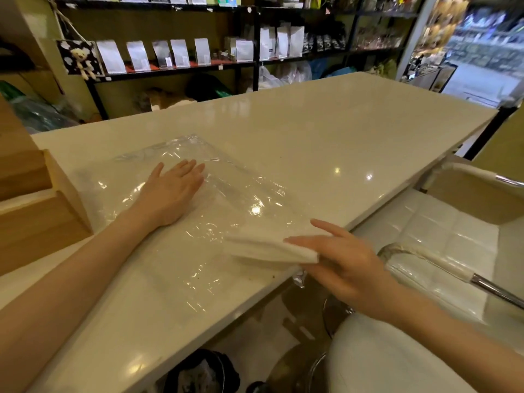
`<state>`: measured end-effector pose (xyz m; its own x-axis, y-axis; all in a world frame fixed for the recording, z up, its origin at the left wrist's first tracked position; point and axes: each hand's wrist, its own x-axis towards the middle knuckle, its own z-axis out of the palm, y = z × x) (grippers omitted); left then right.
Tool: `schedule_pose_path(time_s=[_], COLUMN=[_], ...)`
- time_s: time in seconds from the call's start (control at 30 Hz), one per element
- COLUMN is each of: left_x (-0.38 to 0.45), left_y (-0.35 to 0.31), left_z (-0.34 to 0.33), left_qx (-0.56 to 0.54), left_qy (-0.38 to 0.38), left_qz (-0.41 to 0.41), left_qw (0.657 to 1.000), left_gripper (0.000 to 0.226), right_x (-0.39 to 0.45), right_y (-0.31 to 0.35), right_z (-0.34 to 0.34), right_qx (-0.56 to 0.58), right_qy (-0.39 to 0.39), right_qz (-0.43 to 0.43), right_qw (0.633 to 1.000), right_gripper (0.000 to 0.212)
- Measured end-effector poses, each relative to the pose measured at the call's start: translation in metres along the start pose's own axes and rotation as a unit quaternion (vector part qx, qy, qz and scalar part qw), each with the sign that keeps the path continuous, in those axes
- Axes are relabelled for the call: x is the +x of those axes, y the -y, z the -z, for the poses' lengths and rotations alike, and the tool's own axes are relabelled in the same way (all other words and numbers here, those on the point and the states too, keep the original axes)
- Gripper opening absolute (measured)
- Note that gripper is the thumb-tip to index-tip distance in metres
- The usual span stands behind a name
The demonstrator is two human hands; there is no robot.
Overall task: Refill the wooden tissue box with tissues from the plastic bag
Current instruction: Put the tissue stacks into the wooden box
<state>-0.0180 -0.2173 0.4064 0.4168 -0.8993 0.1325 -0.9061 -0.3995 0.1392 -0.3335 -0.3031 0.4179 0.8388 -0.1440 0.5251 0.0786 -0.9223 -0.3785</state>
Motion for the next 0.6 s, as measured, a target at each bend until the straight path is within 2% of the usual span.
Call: schedule_pose_path(time_s=[0.07, 0.13, 0.2, 0.23, 0.27, 0.3, 0.33, 0.37, 0.4, 0.43, 0.53, 0.6], left_x=[-0.004, -0.008, -0.009, -0.009, -0.010, -0.012, -0.015, -0.022, -0.029, -0.036, -0.058, -0.070], left_y=[-0.005, -0.010, -0.017, -0.023, -0.031, -0.039, -0.043, -0.045, -0.046, -0.044, -0.033, -0.018], left_z=[0.005, 0.011, 0.023, 0.033, 0.045, 0.058, 0.069, 0.079, 0.087, 0.093, 0.101, 0.104], left_qx=[0.044, 0.073, 0.010, -0.079, -0.213, -0.378, -0.529, -0.630, -0.688, -0.718, -0.740, -0.717], left_qy=[-0.047, -0.077, -0.113, -0.113, -0.099, -0.072, -0.025, 0.027, 0.065, 0.091, 0.100, 0.055], left_qz=[-0.023, -0.047, -0.020, 0.017, 0.062, 0.098, 0.119, 0.124, 0.123, 0.121, 0.133, 0.162], left_qw=[0.998, 0.993, 0.993, 0.990, 0.970, 0.918, 0.840, 0.766, 0.713, 0.680, 0.652, 0.676], left_gripper=[0.085, 0.091, 0.081, 0.072, 0.066, 0.067, 0.075, 0.085, 0.091, 0.091, 0.065, 0.031], right_x=[0.015, 0.031, 0.047, 0.056, 0.066, 0.077, 0.088, 0.099, 0.111, 0.122, 0.154, 0.174], right_y=[0.010, 0.016, 0.012, 0.008, 0.004, 0.001, -0.001, -0.004, -0.005, -0.007, -0.008, -0.007], right_z=[0.021, 0.039, 0.048, 0.049, 0.049, 0.047, 0.043, 0.039, 0.034, 0.028, 0.008, -0.009], right_qx=[0.114, 0.224, 0.334, 0.372, 0.398, 0.419, 0.435, 0.450, 0.464, 0.477, 0.519, 0.541], right_qy=[-0.020, -0.047, -0.066, -0.068, -0.064, -0.055, -0.043, -0.029, -0.011, 0.011, 0.079, 0.118], right_qz=[-0.067, -0.125, -0.169, -0.192, -0.212, -0.229, -0.242, -0.254, -0.265, -0.277, -0.298, -0.311], right_qw=[0.991, 0.965, 0.925, 0.906, 0.890, 0.877, 0.866, 0.856, 0.845, 0.834, 0.797, 0.772], right_gripper=[0.030, 0.029, 0.027, 0.024, 0.021, 0.019, 0.019, 0.020, 0.022, 0.023, 0.014, 0.009])
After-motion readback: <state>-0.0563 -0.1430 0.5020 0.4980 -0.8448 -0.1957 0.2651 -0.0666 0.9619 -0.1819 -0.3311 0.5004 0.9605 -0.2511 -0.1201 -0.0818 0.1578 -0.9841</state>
